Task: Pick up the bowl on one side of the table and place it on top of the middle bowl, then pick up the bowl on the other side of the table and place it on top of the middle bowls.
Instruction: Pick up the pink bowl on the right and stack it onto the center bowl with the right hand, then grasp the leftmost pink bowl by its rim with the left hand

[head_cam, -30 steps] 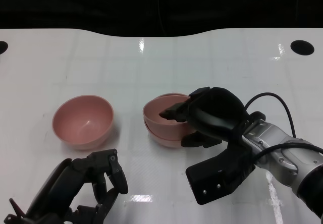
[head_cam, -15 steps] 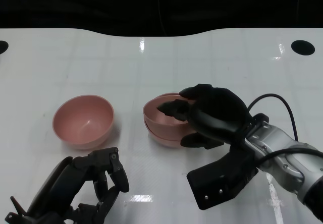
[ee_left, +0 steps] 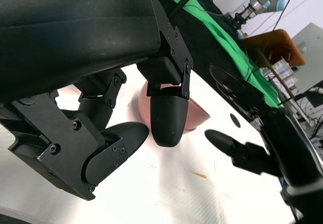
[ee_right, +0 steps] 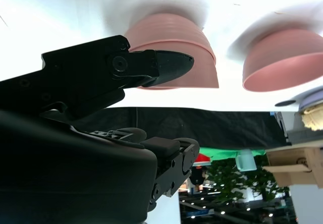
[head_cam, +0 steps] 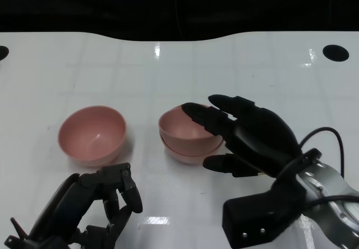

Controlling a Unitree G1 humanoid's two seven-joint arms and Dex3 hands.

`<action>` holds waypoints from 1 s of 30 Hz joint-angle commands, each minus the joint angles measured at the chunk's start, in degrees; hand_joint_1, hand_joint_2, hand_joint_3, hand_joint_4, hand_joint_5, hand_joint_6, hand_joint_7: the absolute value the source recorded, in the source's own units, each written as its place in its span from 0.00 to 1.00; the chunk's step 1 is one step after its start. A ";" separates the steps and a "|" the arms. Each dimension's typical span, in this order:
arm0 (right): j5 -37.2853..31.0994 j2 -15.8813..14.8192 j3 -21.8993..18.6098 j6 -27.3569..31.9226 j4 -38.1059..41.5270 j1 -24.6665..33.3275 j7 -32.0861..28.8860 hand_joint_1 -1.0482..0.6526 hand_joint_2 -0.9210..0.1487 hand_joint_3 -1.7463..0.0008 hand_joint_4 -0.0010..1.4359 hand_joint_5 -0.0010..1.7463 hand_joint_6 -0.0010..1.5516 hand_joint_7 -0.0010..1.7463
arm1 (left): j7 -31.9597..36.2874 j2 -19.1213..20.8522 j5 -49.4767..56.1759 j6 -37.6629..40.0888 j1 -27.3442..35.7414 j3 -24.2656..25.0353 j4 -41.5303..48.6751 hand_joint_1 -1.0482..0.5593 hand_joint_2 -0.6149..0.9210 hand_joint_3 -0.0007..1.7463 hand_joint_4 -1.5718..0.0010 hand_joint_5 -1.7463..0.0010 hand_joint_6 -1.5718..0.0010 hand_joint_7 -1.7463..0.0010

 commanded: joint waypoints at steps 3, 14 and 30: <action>3.72 -2.36 -3.33 -2.31 -5.02 5.16 0.02 0.29 0.00 0.93 0.22 0.09 0.18 0.03 | 0.11 0.82 -0.93 -0.88 -0.47 0.55 1.00 0.57 0.68 0.77 0.48 0.00 0.52 0.14; 6.80 -3.66 -8.06 -10.41 -7.14 12.41 -4.57 0.40 0.00 0.97 0.24 0.39 0.36 0.07 | 0.20 0.95 -1.70 -0.53 -0.06 1.27 0.56 0.57 0.66 0.79 0.49 0.01 0.52 0.13; 12.93 -3.18 -12.49 -16.47 -7.27 16.03 -3.35 0.56 0.39 0.54 0.55 0.78 0.61 0.33 | 1.54 -0.58 -2.67 4.35 1.33 3.91 -3.45 0.56 0.75 0.62 0.53 0.17 0.51 0.34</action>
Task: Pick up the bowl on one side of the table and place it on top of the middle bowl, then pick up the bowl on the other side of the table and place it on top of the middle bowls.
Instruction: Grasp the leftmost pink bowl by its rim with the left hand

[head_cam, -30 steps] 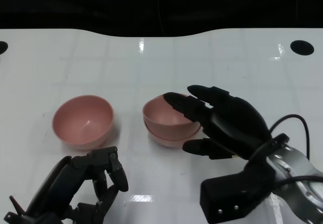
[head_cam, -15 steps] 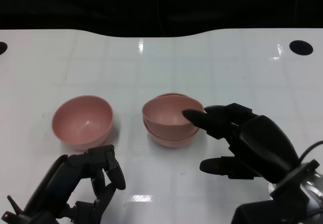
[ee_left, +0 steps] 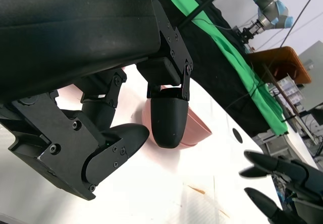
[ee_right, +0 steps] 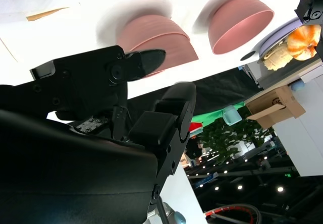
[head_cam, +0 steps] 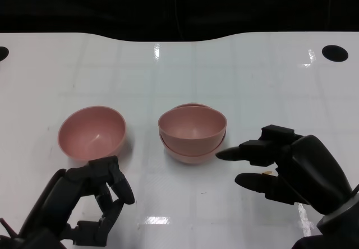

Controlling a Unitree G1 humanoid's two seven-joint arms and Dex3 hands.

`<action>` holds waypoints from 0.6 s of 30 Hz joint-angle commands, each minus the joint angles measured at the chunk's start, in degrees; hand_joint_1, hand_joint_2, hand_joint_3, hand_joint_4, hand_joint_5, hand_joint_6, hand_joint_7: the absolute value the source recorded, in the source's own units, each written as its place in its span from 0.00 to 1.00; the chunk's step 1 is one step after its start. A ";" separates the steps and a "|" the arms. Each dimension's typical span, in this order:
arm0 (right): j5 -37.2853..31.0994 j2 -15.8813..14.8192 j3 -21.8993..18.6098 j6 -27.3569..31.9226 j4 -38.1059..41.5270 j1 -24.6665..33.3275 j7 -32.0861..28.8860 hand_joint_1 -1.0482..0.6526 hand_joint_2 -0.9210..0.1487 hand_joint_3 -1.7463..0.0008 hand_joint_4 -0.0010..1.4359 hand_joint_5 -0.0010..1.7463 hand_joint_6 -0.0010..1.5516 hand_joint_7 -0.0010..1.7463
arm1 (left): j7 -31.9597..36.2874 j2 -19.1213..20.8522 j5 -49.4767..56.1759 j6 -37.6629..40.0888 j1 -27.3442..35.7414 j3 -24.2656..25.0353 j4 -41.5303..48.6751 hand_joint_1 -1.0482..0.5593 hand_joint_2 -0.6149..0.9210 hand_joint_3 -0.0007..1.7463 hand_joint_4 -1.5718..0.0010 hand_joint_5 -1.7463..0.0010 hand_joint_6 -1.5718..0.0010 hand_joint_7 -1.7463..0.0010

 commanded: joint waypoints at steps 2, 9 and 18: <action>0.51 -0.67 -1.16 -1.14 0.78 -0.15 0.08 0.57 0.47 0.45 0.58 0.79 0.61 0.38 | 1.36 -0.20 -1.36 0.30 0.39 1.48 -0.48 0.57 0.77 0.58 0.54 0.21 0.50 0.39; 0.10 -0.95 -1.17 -3.83 3.80 -1.34 -0.63 0.60 0.72 0.12 0.70 0.91 0.66 0.60 | 3.23 -0.42 0.94 0.97 0.81 1.93 -2.60 0.56 0.87 0.35 0.64 0.31 0.56 0.67; -1.13 -0.02 -0.97 -3.39 4.41 -1.44 -0.92 0.58 0.77 0.04 0.73 1.00 0.59 0.89 | 8.94 -0.55 7.87 -1.13 1.00 2.29 -3.73 0.52 0.98 0.08 0.74 0.44 0.59 0.92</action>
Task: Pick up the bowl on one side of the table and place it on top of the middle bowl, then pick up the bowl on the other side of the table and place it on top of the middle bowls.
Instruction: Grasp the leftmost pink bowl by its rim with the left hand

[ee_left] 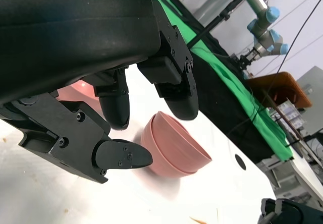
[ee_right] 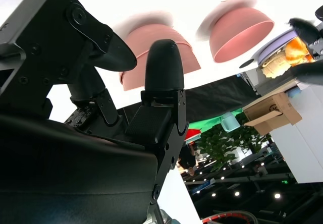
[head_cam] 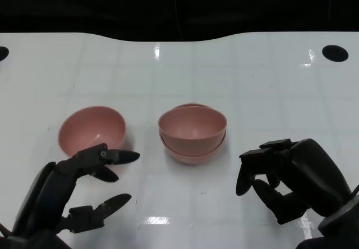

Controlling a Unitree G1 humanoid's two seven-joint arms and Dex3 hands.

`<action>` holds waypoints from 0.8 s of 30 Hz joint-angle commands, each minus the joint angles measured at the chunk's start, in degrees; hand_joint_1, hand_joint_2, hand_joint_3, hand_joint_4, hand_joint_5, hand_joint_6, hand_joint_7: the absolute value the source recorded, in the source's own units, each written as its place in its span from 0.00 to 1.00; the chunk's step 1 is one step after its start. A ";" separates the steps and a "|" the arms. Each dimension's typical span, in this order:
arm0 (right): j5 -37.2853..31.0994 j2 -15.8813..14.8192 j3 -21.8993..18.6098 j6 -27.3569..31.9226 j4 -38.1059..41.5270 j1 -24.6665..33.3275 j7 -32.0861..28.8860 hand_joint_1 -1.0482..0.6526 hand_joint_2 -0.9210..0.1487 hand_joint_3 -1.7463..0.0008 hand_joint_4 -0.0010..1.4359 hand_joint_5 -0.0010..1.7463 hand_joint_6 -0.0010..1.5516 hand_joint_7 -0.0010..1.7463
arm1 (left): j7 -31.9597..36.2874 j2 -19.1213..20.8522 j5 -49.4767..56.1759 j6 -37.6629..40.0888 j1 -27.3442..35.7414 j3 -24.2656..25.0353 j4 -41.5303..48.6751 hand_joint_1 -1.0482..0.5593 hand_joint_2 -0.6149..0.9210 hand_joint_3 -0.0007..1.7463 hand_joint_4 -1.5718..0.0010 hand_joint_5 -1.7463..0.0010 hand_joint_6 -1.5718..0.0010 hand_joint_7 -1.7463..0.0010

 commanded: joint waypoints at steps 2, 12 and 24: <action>-0.60 0.20 -0.79 1.57 -0.39 -0.15 -0.01 0.58 0.77 0.05 0.73 1.00 0.56 0.94 | 2.86 1.15 3.45 -0.88 0.47 1.38 -1.72 0.49 1.00 0.07 0.76 0.46 0.60 0.94; -2.25 0.47 -0.08 7.95 -4.54 0.80 3.27 0.59 0.77 0.07 0.73 1.00 0.53 0.98 | 4.59 3.02 14.57 7.61 -0.19 3.25 -8.66 0.37 1.00 0.05 0.85 0.56 0.67 0.99; -2.49 0.16 0.33 11.05 -8.36 2.30 6.78 0.58 0.77 0.09 0.73 1.00 0.54 0.96 | 1.59 4.38 26.54 21.56 -3.76 0.30 -13.87 0.33 1.00 0.05 0.88 0.62 0.75 1.00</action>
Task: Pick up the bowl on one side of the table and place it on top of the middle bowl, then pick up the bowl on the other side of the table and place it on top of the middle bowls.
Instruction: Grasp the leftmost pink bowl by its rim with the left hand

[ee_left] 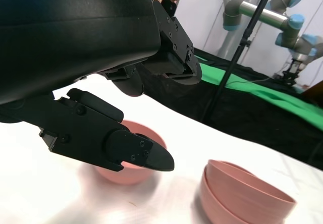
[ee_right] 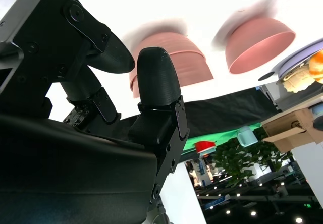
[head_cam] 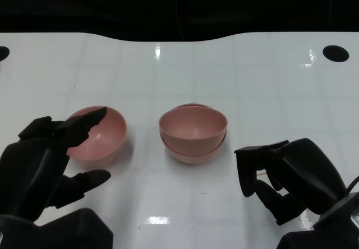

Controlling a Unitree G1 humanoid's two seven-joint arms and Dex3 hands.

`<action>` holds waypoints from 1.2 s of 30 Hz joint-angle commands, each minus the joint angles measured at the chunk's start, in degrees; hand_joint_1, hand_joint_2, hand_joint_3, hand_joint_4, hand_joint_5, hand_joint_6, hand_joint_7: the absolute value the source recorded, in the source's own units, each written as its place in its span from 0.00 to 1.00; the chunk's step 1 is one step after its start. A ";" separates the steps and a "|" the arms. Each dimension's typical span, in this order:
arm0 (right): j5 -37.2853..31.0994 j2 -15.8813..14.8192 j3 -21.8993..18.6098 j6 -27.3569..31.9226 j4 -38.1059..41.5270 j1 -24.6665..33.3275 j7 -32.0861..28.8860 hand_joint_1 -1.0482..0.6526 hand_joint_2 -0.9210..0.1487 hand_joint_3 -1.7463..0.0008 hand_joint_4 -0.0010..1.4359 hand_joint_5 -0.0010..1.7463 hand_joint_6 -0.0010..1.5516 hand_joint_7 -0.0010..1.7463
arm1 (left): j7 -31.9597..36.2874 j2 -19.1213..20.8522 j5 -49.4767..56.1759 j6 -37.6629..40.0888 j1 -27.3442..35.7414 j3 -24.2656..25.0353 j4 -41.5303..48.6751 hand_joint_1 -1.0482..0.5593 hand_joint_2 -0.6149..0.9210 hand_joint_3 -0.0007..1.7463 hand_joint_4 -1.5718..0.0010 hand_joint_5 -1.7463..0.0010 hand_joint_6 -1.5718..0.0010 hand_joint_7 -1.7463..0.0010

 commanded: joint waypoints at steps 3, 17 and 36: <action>-0.47 -0.71 -0.06 1.48 -2.00 1.16 1.33 0.58 0.77 0.09 0.72 1.00 0.54 0.95 | -1.75 2.05 4.66 5.28 -3.17 -2.10 0.55 0.35 0.99 0.02 0.87 0.63 0.74 1.00; -1.26 -0.40 0.21 2.00 -2.62 1.94 1.40 0.59 0.78 0.10 0.72 1.00 0.55 0.94 | -12.72 5.43 15.76 17.76 -11.56 -11.21 5.90 0.31 1.00 0.01 0.75 0.78 0.72 1.00; -1.34 -0.54 0.38 3.03 -3.45 2.40 2.96 0.58 0.74 0.12 0.71 1.00 0.56 0.91 | -10.99 3.66 22.20 26.04 -23.52 -21.86 25.12 0.33 1.00 0.04 0.63 0.89 0.68 0.99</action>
